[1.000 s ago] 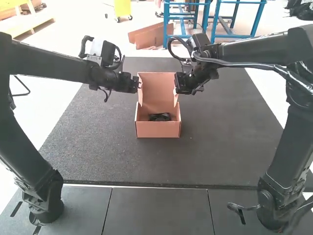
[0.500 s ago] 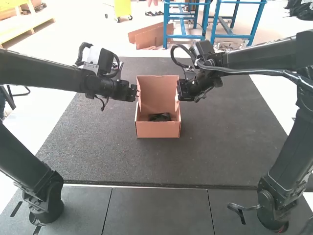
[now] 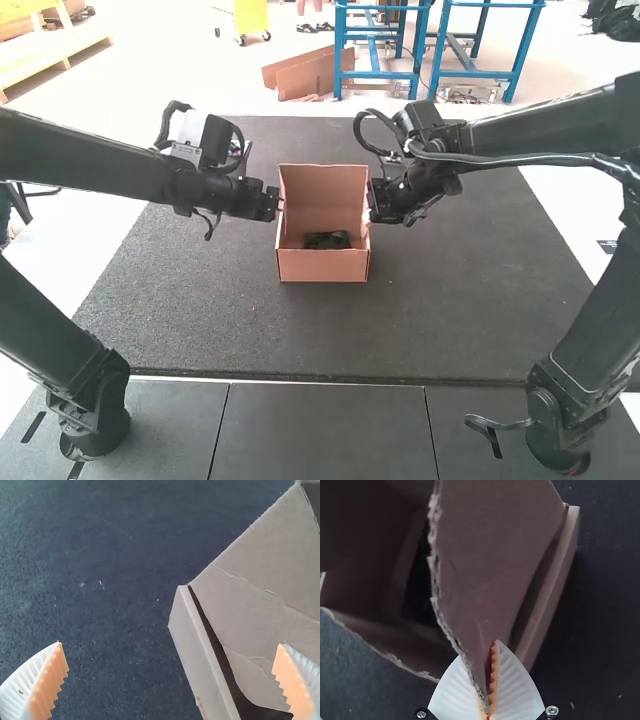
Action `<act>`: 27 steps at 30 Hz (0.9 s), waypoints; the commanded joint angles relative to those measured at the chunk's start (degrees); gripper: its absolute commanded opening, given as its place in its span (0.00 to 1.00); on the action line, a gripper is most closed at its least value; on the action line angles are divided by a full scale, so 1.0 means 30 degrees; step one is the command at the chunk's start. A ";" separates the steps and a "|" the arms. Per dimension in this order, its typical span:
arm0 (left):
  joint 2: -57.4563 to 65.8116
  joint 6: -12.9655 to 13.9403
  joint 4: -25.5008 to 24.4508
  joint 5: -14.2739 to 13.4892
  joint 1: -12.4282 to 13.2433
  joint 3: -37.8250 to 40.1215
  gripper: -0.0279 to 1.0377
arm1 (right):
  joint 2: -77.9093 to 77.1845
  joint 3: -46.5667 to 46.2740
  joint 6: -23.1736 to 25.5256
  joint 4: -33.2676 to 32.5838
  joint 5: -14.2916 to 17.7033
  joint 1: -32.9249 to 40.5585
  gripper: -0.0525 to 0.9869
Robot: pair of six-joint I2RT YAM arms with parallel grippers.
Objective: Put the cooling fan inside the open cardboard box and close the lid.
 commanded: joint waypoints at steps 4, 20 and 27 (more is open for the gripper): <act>-0.1070 -0.0007 0.0037 -0.0128 -0.0150 -0.0409 0.94 | -0.0552 -0.0521 0.0066 -0.0108 -0.0656 0.0636 0.04; -0.3238 0.1721 -0.0754 -0.3761 0.1286 0.0411 0.94 | -0.2573 0.1852 0.0359 -0.2423 -0.1535 -0.0448 0.93; -0.1363 0.2249 0.0770 -0.4464 0.1344 0.2521 0.94 | -0.5474 0.1559 -0.0871 -0.2598 0.1160 -0.1707 0.92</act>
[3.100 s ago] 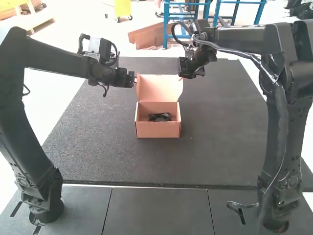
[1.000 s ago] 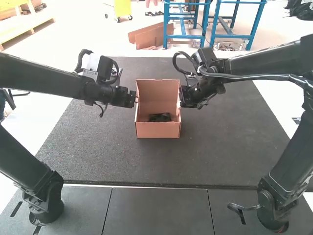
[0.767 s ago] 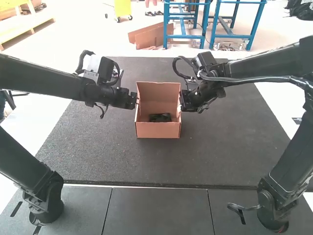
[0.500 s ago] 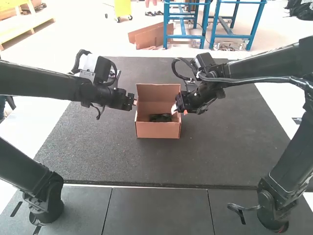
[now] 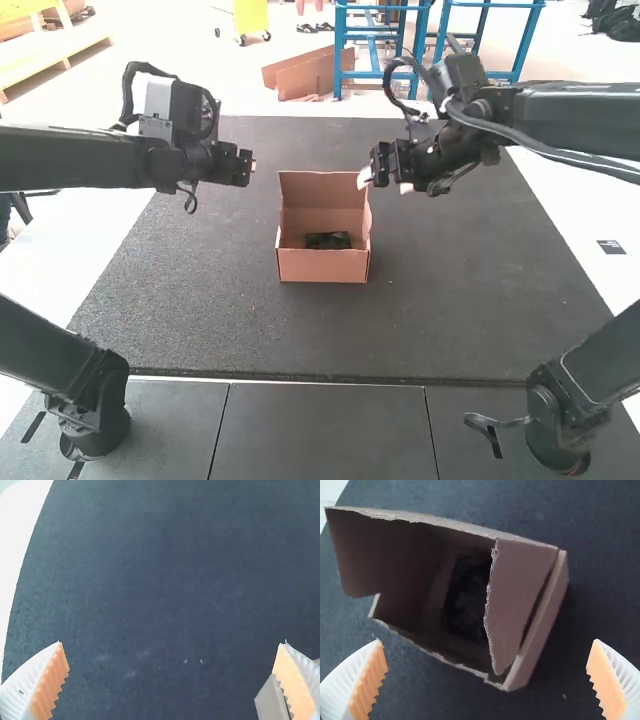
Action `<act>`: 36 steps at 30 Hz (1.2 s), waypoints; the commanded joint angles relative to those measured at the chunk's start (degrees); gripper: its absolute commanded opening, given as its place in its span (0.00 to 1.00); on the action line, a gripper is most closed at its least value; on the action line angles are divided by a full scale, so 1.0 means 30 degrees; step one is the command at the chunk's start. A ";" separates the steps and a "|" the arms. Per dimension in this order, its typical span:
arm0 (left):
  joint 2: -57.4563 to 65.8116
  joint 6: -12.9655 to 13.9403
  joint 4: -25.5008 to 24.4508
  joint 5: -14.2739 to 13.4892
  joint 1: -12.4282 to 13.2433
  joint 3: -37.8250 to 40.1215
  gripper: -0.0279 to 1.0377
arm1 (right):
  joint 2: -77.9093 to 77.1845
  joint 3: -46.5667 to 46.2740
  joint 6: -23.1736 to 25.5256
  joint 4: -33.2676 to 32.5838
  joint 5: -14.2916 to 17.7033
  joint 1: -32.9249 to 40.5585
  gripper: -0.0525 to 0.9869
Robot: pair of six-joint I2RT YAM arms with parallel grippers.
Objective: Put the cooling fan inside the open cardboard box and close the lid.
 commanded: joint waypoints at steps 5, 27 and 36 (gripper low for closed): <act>0.2207 0.0427 0.0560 -0.0727 -0.0091 0.3128 0.94 | -0.2391 0.0247 -0.1794 0.0083 0.2777 -0.1150 0.92; 0.6280 0.0515 -0.0407 -0.0756 -0.3021 0.7347 0.94 | -0.2977 0.0921 -0.1970 -0.2671 0.2777 -0.3611 0.92; 0.6543 0.0574 -0.1491 -0.0668 -0.3490 0.7230 0.94 | -0.2743 0.0716 -0.2205 -0.2407 0.4447 -0.4197 0.92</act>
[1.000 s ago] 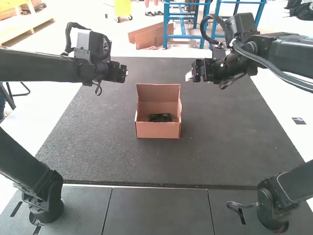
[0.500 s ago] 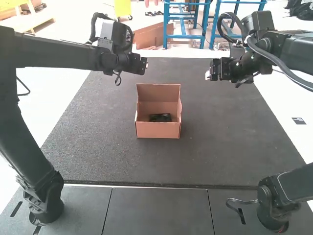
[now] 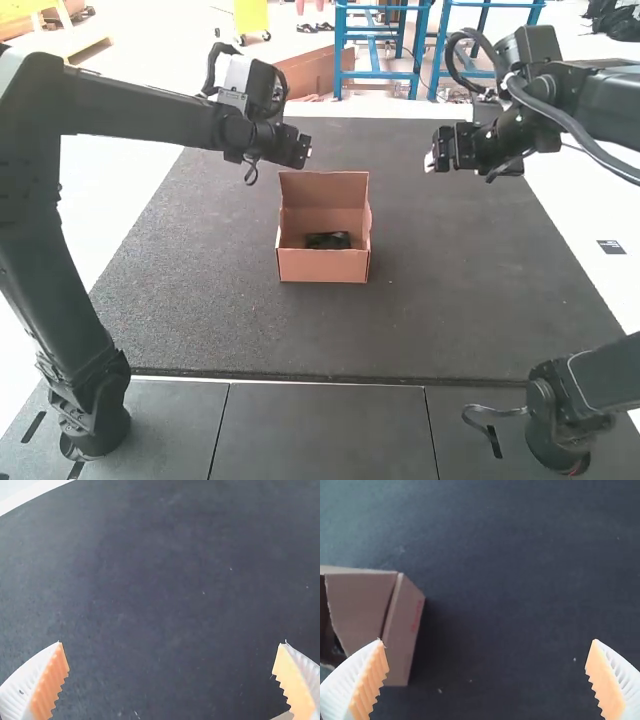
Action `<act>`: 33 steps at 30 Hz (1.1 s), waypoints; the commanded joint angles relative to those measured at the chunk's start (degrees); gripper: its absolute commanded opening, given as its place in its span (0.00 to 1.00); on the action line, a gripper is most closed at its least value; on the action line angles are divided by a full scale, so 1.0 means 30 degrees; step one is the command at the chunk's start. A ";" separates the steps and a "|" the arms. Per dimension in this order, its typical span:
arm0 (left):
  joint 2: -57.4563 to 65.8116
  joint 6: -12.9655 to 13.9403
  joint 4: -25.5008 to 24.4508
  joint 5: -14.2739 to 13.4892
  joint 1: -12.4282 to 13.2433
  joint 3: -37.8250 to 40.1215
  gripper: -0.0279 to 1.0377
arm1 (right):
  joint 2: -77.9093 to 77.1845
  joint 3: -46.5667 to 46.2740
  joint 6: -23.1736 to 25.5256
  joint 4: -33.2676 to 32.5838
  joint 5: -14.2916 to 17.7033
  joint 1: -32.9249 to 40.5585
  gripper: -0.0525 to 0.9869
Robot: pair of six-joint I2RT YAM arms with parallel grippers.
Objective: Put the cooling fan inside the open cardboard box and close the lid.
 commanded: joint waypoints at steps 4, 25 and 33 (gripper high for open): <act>-0.0116 0.0195 -0.0927 -0.0049 -0.0972 0.0549 0.94 | -0.0112 0.0541 -0.0376 0.0172 0.0644 -0.0957 0.92; -0.0497 -0.0684 -0.4120 -0.0049 -0.2525 -0.1151 0.94 | 0.0474 0.0980 -0.0435 0.0377 -0.0030 -0.1778 0.92; -0.0438 0.0077 -0.1835 -0.0108 -0.2525 -0.2820 0.94 | 0.0474 0.0775 -0.0318 0.0348 -0.1026 -0.3067 0.92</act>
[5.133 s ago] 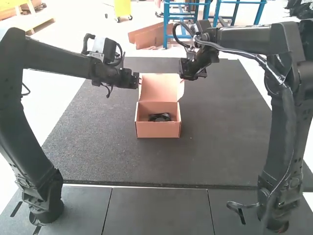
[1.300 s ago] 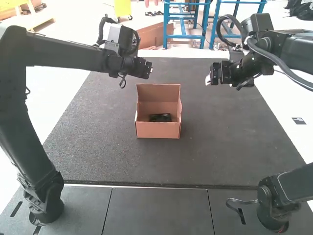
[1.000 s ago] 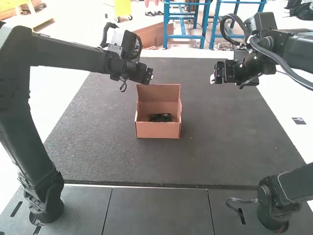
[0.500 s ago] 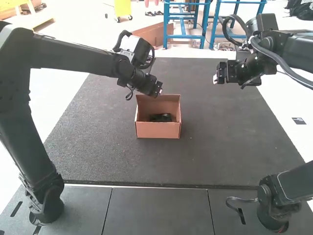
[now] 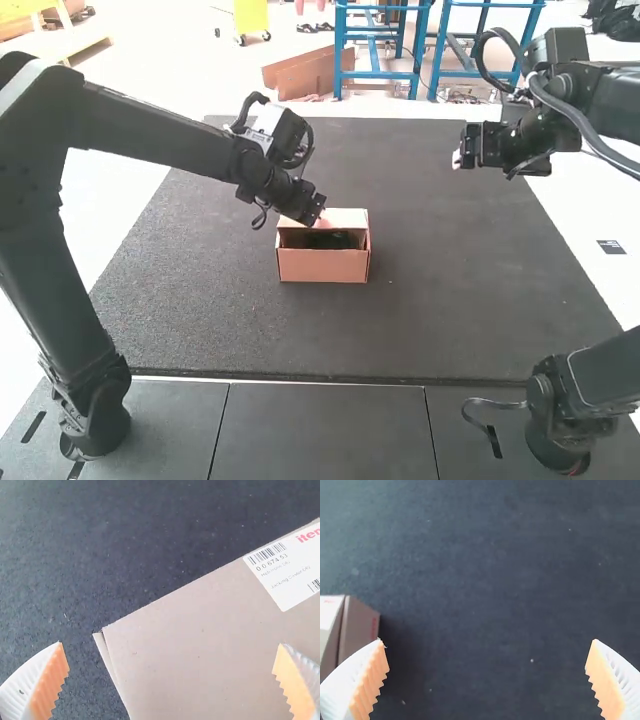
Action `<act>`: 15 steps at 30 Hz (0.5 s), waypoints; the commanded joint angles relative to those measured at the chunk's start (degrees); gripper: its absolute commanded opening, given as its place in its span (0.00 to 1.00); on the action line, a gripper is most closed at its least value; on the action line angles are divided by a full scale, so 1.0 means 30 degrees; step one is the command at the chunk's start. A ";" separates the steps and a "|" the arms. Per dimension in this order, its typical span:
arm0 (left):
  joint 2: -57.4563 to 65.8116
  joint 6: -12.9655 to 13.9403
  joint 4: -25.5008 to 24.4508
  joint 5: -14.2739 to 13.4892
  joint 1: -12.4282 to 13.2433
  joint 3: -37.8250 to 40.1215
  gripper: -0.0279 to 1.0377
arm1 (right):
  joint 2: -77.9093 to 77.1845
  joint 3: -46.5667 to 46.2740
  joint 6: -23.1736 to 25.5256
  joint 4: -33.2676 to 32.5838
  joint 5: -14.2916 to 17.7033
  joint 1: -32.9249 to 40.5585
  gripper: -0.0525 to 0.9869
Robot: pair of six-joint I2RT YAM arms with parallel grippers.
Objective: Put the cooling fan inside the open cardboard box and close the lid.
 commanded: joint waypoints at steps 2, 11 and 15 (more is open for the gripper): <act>-0.0284 0.0383 0.0731 -0.0152 -0.0084 -0.0344 0.94 | 0.0015 0.0739 0.0076 0.0049 -0.0969 -0.0393 0.92; 0.0682 0.0911 0.1932 -0.1060 -0.0084 -0.1546 0.94 | -0.0014 0.0416 0.0428 0.0049 -0.1496 -0.0393 0.92; 0.0800 0.0940 0.2225 -0.1353 -0.0172 -0.2190 0.94 | -0.0102 0.0182 0.0486 0.0020 -0.1555 -0.0569 0.92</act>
